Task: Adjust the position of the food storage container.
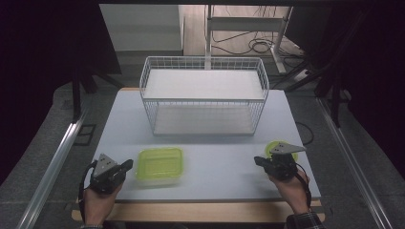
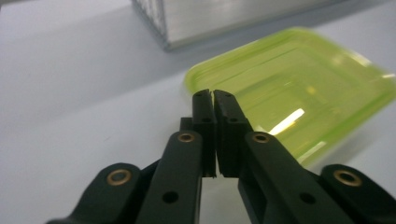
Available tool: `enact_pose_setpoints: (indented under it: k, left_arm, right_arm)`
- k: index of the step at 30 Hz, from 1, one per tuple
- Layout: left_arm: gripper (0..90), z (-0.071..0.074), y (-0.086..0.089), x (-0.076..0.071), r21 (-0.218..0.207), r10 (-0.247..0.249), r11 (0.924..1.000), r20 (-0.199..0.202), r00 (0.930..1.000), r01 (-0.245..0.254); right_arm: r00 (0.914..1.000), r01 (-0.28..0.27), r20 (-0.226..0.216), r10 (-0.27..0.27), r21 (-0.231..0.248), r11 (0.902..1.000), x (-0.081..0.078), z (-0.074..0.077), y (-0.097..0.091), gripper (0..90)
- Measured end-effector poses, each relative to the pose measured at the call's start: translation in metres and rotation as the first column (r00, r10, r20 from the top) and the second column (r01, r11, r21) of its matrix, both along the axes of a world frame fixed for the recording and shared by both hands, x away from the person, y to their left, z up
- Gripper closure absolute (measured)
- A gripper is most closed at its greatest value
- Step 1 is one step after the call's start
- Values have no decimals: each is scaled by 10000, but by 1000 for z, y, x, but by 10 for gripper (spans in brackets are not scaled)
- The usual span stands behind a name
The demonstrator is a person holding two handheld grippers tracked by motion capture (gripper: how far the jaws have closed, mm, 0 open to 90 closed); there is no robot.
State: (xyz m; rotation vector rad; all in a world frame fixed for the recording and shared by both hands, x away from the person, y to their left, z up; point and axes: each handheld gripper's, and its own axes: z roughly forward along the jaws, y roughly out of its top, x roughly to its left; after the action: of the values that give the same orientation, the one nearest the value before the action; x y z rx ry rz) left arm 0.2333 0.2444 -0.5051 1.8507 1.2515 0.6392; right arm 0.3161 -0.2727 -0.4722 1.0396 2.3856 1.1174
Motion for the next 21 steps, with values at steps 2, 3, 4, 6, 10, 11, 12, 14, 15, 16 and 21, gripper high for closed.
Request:
enact_pose_setpoints:
  k: [2,3,4,6,10,11,12,14,15,16,21]
  left_arm:
    - [899,-3,2,8,254,189,9995,-181,9997,-184]
    - [899,-3,2,8,254,189,9995,-181,9997,-184]
    - [899,-5,3,12,321,258,9992,-234,9994,-250]
    - [898,-9,3,22,506,299,9983,-436,9986,-277]
    - [899,-13,2,32,610,246,9979,-656,9975,-206]
    - [899,-14,2,34,630,212,9979,-688,9974,-169]
    - [899,-15,0,38,583,69,9983,-799,9968,-23]
    - [899,-16,-2,39,585,-19,9983,-880,9961,71]
    - [898,-16,-4,39,617,-56,9980,-921,9957,113]
    - [899,-16,-6,39,711,-46,9974,-917,9958,112]
    - [900,-15,-16,40,557,-380,9975,-937,9949,434]
  right_arm:
    - [9999,-108,-11,108,-15,9999,-1,-1,2,889]
    - [9999,-108,-11,108,-15,9999,-1,-1,2,889]
    - [9999,-127,-51,127,16,9999,-1,-2,3,888]
    - [9999,-130,-97,131,36,9999,-1,-2,4,888]
    - [9998,-172,-138,173,25,9998,-1,-4,6,888]
    - [9998,-172,-138,173,25,9998,-1,-4,6,888]
    - [9997,-188,-176,188,19,9998,-2,-4,7,888]
    - [9996,-193,-209,194,36,9998,-2,-4,8,888]
    - [9995,-245,-195,245,19,9997,-2,-5,9,887]
    - [9993,-320,-201,319,-11,9995,-2,-5,11,886]
    - [9985,-501,-241,499,-47,9987,-4,-6,16,880]
